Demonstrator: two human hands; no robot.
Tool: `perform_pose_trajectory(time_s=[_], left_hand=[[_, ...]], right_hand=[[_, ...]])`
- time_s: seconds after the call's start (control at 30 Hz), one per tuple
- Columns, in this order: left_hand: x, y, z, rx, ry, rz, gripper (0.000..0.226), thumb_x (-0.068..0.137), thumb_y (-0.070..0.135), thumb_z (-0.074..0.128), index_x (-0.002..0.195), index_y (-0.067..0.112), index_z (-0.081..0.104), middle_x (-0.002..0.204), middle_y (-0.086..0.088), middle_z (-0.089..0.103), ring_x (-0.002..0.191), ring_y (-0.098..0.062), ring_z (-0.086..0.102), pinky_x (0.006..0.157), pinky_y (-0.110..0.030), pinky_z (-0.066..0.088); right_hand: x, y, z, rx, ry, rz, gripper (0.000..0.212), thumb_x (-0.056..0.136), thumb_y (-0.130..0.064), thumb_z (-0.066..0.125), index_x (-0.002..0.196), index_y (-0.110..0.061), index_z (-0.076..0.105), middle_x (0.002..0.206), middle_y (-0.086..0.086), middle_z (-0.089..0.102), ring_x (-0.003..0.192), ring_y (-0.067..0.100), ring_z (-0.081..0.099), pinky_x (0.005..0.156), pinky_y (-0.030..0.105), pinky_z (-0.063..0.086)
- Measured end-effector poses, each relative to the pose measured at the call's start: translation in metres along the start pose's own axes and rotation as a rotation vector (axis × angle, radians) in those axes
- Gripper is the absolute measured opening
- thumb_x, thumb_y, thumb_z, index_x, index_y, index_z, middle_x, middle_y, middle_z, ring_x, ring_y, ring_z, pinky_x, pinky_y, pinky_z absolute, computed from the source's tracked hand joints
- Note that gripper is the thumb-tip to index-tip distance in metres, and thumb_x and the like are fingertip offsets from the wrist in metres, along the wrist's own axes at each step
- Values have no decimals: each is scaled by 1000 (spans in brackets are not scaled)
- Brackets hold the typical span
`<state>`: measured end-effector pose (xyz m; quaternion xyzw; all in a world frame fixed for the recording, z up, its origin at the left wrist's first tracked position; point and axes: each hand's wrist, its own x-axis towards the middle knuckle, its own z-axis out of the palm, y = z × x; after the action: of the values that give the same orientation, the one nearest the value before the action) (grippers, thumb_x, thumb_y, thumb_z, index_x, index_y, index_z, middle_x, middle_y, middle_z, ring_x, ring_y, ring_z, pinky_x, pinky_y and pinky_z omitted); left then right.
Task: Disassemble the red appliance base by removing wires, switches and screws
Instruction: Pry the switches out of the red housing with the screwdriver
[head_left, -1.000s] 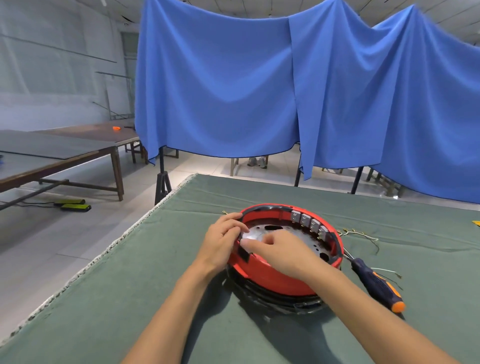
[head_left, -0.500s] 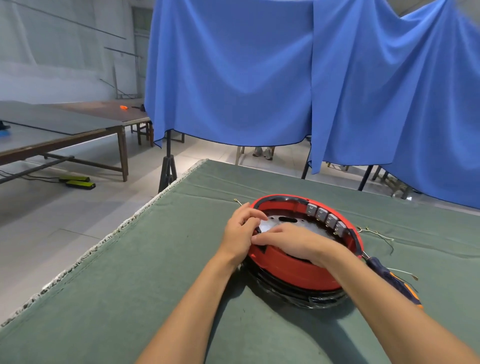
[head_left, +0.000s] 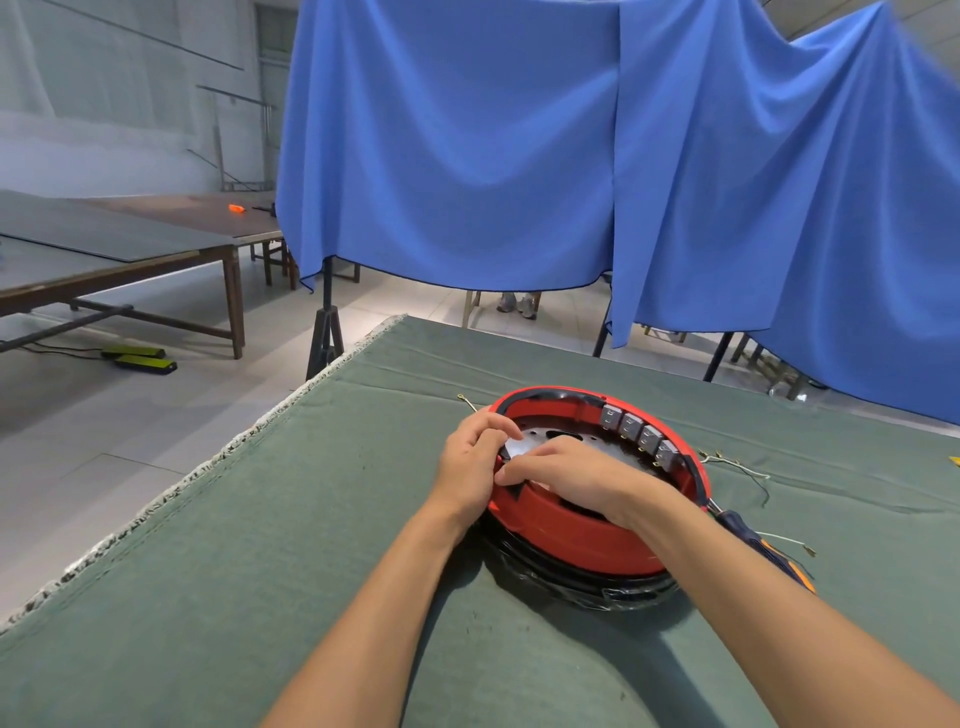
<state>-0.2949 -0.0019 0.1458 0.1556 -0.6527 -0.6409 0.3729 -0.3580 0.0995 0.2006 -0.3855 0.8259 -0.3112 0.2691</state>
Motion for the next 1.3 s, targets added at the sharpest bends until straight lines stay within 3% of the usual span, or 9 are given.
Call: perform_pose_trajectory(time_s=[0.17, 0.37, 0.5, 0.63, 0.77, 0.9, 1.07, 1.2, 1.3], left_hand=[[-1, -5, 1, -37, 36, -16, 32, 89, -3, 40, 69, 14, 59, 73, 3, 52, 69, -9, 45, 64, -22, 36], [-1, -5, 4, -95, 54, -33, 30, 89, -3, 39, 69, 11, 58, 75, -6, 53, 72, -18, 45, 65, -29, 37], [-2, -3, 5, -91, 61, -50, 29, 88, -3, 38, 71, 9, 58, 77, -9, 54, 74, -20, 46, 66, -30, 38], [-3, -3, 4, -95, 59, -55, 29, 89, -2, 39, 71, 10, 58, 73, -4, 52, 71, -17, 44, 63, -27, 36], [-5, 0, 3, -105, 55, -56, 29, 89, -3, 39, 70, 10, 58, 73, -10, 53, 69, -18, 44, 58, -25, 36], [-3, 0, 0, -100, 36, -52, 30, 88, -4, 37, 69, 10, 57, 72, -9, 51, 65, -14, 43, 52, -19, 34], [-3, -4, 1, -130, 29, -51, 30, 88, -7, 34, 69, 7, 54, 66, -6, 49, 55, -8, 42, 49, -17, 34], [-3, -2, 0, -69, 45, -24, 31, 88, -6, 36, 69, 8, 56, 63, -5, 47, 48, -4, 41, 46, -16, 35], [-3, -2, 0, -57, 33, -44, 30, 87, -5, 36, 70, 8, 57, 66, -6, 50, 57, -10, 41, 53, -23, 36]], right_hand=[[0, -1, 0, 18, 61, 25, 41, 70, -42, 72, 41, -23, 50, 47, -10, 48, 42, 7, 41, 55, 28, 32], [2, -5, 2, 35, 17, 100, 36, 48, -59, 64, 60, -26, 65, 61, -5, 55, 51, 12, 43, 58, 30, 32], [4, -3, 2, 34, -4, 93, 27, 54, -56, 64, 52, -29, 66, 51, -10, 53, 37, 5, 41, 54, 28, 28], [6, -2, 3, -29, 34, 59, 26, 64, -52, 66, 59, -27, 70, 60, -11, 66, 58, 7, 59, 60, 28, 39], [4, -13, 1, -136, -9, 43, 31, 74, -44, 62, 50, -25, 61, 47, -7, 53, 39, 10, 46, 40, 17, 31], [6, -11, 11, -103, 106, -19, 25, 74, -40, 61, 68, -17, 67, 61, -6, 62, 54, 8, 54, 56, 26, 39], [5, -8, 17, -164, 194, -98, 40, 76, -41, 51, 45, -18, 40, 47, -6, 39, 47, 13, 35, 51, 32, 26], [3, -4, 12, -172, 217, -34, 44, 84, -38, 51, 45, -18, 47, 44, -7, 44, 46, 11, 39, 50, 30, 26], [0, -1, 13, -172, 289, -86, 38, 76, -46, 48, 50, -20, 42, 46, -7, 44, 48, 14, 40, 51, 29, 29]])
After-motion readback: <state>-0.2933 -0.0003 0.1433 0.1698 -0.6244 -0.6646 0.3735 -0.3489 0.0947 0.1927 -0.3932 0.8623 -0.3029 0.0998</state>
